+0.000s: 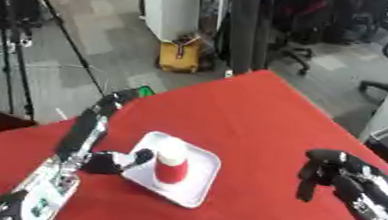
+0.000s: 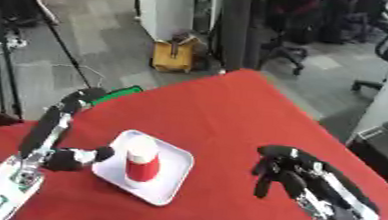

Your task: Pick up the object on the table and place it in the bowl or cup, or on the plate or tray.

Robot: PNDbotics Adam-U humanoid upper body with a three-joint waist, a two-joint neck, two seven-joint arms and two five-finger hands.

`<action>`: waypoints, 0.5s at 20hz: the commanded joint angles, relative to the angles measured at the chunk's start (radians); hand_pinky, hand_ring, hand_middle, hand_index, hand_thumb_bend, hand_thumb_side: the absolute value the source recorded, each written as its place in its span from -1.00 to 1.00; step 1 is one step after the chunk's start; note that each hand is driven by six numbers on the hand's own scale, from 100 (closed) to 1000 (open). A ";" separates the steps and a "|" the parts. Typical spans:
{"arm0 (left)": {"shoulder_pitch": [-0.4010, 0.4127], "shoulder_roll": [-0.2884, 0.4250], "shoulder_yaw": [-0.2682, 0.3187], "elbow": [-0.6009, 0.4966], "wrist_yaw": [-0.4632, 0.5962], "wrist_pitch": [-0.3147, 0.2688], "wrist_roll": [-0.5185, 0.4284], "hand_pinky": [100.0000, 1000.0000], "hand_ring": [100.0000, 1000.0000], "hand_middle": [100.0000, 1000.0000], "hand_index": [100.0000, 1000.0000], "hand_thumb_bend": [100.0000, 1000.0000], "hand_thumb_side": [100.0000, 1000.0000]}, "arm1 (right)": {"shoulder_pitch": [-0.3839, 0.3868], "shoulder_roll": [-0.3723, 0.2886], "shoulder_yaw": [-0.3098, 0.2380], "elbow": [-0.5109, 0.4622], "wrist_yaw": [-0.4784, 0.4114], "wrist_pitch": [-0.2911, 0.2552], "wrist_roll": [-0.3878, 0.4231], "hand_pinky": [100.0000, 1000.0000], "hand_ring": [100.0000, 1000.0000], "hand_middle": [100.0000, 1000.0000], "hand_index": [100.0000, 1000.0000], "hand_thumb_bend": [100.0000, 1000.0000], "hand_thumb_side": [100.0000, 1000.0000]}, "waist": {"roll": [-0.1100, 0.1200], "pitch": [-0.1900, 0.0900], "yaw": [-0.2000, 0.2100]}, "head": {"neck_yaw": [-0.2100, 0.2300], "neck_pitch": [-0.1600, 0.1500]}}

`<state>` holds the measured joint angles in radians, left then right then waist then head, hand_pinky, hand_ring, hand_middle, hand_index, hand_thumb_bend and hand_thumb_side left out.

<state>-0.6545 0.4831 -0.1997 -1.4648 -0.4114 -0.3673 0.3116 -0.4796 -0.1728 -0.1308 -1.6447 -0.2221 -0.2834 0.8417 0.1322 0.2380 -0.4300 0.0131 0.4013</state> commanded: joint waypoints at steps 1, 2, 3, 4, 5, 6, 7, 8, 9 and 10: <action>0.086 0.104 0.034 -0.261 0.175 0.074 -0.068 0.46 0.50 0.50 0.72 0.28 0.61 | 0.001 -0.027 -0.023 -0.013 0.000 -0.061 0.065 -0.04 -0.11 0.19 0.71 -1.00 0.09 | -0.015 -0.032 0.025 | -0.024 0.013; 0.147 0.120 0.038 -0.337 0.216 0.084 -0.118 0.47 0.51 0.50 0.72 0.21 0.67 | 0.009 -0.028 -0.030 -0.013 0.000 -0.058 0.065 -0.04 -0.11 0.19 0.71 -1.00 0.08 | -0.019 -0.042 0.046 | -0.029 0.019; 0.194 0.131 0.050 -0.403 0.251 0.094 -0.170 0.43 0.46 0.46 0.69 0.16 0.68 | 0.014 -0.028 -0.035 -0.015 0.000 -0.056 0.065 -0.04 -0.11 0.19 0.71 -1.00 0.08 | -0.021 -0.049 0.060 | -0.033 0.023; 0.237 0.137 0.064 -0.459 0.274 0.099 -0.223 0.43 0.46 0.46 0.69 0.16 0.68 | 0.019 -0.028 -0.040 -0.016 0.000 -0.053 0.065 -0.04 -0.11 0.19 0.71 -1.00 0.08 | -0.023 -0.055 0.075 | -0.037 0.030; 0.274 0.137 0.077 -0.498 0.290 0.099 -0.276 0.42 0.45 0.47 0.70 0.03 0.80 | 0.024 -0.027 -0.044 -0.018 0.000 -0.049 0.065 -0.04 -0.11 0.19 0.71 -1.00 0.08 | -0.026 -0.060 0.087 | -0.039 0.036; 0.320 0.127 0.090 -0.517 0.299 0.076 -0.353 0.42 0.45 0.47 0.70 0.03 0.80 | 0.030 -0.025 -0.048 -0.020 0.000 -0.045 0.064 -0.04 -0.11 0.19 0.71 -1.00 0.08 | -0.029 -0.066 0.104 | -0.041 0.044; 0.357 0.114 0.105 -0.526 0.308 0.054 -0.421 0.39 0.41 0.44 0.68 -0.06 0.92 | 0.034 -0.024 -0.050 -0.022 0.000 -0.042 0.063 -0.04 -0.11 0.19 0.71 -1.00 0.08 | -0.033 -0.069 0.117 | -0.043 0.049; 0.418 0.079 0.122 -0.531 0.313 0.030 -0.496 0.37 0.39 0.42 0.68 -0.06 0.92 | 0.037 -0.024 -0.051 -0.023 0.000 -0.040 0.062 -0.04 -0.10 0.19 0.71 -1.00 0.08 | -0.040 -0.071 0.139 | -0.044 0.057; 0.460 0.050 0.141 -0.533 0.318 0.011 -0.556 0.35 0.36 0.39 0.67 -0.07 0.95 | 0.039 -0.024 -0.052 -0.024 -0.001 -0.039 0.061 -0.04 -0.10 0.19 0.71 -1.00 0.08 | -0.044 -0.073 0.153 | -0.045 0.062; 0.506 0.010 0.164 -0.534 0.326 0.008 -0.597 0.34 0.33 0.36 0.65 -0.06 0.95 | 0.041 -0.024 -0.056 -0.023 -0.001 -0.039 0.058 -0.04 -0.11 0.19 0.71 -1.00 0.08 | -0.050 -0.073 0.168 | -0.046 0.068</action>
<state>-0.1481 0.5103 -0.0688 -1.9732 -0.0998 -0.3446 -0.2210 -0.4303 -0.1804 -0.1787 -1.6451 -0.2221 -0.2740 0.8511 0.0840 0.1807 -0.2565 -0.0289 0.4578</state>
